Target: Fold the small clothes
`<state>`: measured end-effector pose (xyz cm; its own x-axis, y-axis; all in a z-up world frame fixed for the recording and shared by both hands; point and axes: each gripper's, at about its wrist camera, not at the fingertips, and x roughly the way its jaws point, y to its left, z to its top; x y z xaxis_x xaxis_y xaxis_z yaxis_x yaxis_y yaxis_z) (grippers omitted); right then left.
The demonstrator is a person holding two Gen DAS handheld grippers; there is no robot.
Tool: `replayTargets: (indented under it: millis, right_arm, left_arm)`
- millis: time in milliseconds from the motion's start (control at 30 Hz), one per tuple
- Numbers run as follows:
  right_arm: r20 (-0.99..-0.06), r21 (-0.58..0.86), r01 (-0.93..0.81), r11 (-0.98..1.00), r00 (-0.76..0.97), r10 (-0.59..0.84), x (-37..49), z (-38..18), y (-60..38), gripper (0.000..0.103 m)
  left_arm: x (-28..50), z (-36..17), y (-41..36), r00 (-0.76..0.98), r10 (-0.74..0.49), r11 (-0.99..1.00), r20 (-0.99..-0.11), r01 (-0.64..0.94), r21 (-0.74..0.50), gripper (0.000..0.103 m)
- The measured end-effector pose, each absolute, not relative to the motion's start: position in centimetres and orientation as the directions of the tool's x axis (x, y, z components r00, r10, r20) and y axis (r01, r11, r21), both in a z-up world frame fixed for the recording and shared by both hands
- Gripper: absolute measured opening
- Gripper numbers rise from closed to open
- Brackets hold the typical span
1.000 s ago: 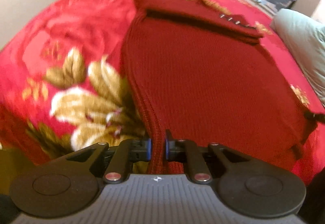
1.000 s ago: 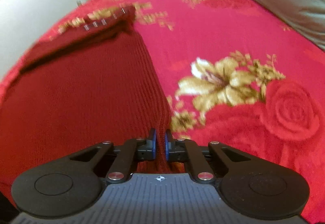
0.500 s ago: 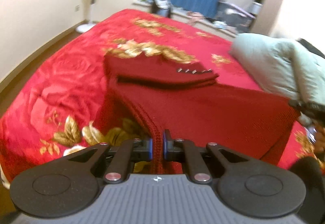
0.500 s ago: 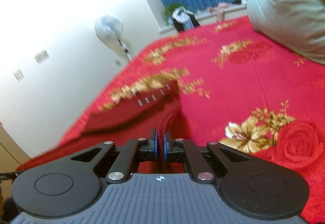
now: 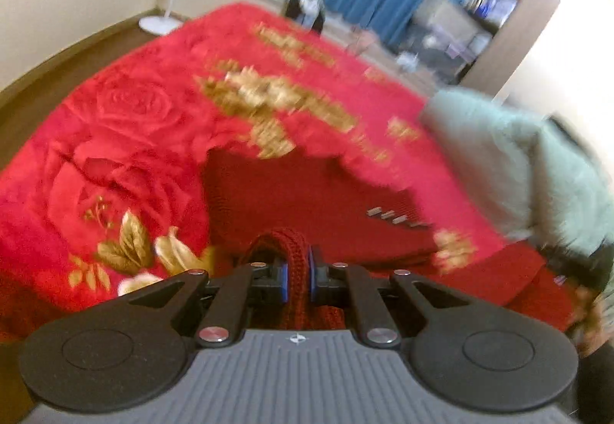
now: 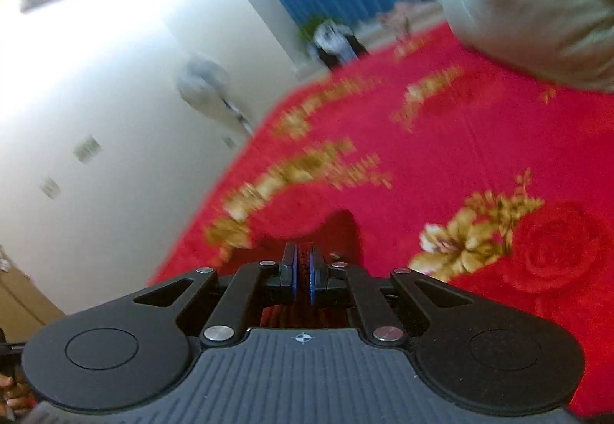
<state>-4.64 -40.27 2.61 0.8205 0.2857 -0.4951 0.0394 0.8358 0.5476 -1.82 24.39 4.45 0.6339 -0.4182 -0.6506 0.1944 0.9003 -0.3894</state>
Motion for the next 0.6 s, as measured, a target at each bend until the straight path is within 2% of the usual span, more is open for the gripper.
replayTargets:
  millis: [167, 267, 400, 533, 600]
  right_arm:
    - [-0.607, 0.469, 0.089, 0.879, 0.755, 0.248, 3.5, -3.1, -39.5, 0.005]
    - [-0.644, 0.421, 0.094, 0.902, 0.732, 0.224, 4.8, -6.0, -38.8, 0.005]
    - [-0.662, 0.409, 0.101, 0.907, 0.717, 0.219, 4.9, -7.7, -38.4, 0.005]
    - [-0.628, 0.434, 0.108, 0.895, 0.749, 0.214, 4.8, -7.4, -39.2, 0.007]
    - [-0.611, 0.444, 0.118, 0.888, 0.765, 0.203, 4.3, -7.0, -39.5, 0.008]
  left_arm:
    - [7.1, -1.8, 25.4, 0.585, -0.375, 0.915, -0.719, 0.110, -0.388, 0.011]
    - [9.9, -5.8, 26.8, 0.547, -0.380, 0.896, -0.746, 0.016, -0.444, 0.011]
    - [11.1, -5.6, 26.9, 0.568, -0.387, 0.883, -0.726, 0.001, -0.469, 0.013]
    - [11.1, -5.6, 27.1, 0.559, -0.391, 0.883, -0.731, 0.003, -0.470, 0.015]
    - [10.4, -5.3, 27.8, 0.575, -0.402, 0.866, -0.712, -0.014, -0.500, 0.021]
